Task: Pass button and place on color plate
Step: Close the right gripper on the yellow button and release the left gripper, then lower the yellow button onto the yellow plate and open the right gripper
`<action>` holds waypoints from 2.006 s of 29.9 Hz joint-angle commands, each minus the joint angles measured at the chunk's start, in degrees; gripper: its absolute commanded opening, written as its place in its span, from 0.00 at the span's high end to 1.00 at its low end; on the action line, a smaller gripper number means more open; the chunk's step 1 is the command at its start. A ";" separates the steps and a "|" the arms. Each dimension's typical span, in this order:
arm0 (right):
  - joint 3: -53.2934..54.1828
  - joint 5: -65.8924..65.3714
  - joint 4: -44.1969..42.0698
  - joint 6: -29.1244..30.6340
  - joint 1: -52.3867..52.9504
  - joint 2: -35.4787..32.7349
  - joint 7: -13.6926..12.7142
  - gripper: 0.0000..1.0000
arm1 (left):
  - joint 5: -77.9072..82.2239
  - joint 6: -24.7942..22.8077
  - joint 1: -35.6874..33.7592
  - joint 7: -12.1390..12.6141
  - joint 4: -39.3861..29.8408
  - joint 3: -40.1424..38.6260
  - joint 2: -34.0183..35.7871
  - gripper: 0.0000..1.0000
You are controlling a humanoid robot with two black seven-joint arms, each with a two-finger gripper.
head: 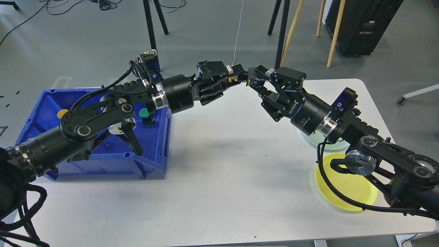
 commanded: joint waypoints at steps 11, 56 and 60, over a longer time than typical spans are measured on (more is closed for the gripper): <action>0.82 0.95 -0.03 -0.42 -1.22 -0.86 -0.11 1.00 | -4.63 0.00 4.42 0.08 0.24 -4.98 -1.05 0.05; 33.79 53.77 18.51 -15.09 -38.76 -6.84 -1.34 0.00 | 74.90 0.00 -2.26 0.08 15.53 13.65 21.19 0.02; 33.70 53.77 18.60 -14.57 -38.49 -6.32 -1.25 0.00 | 74.99 0.00 -1.03 0.08 17.55 13.91 19.61 0.02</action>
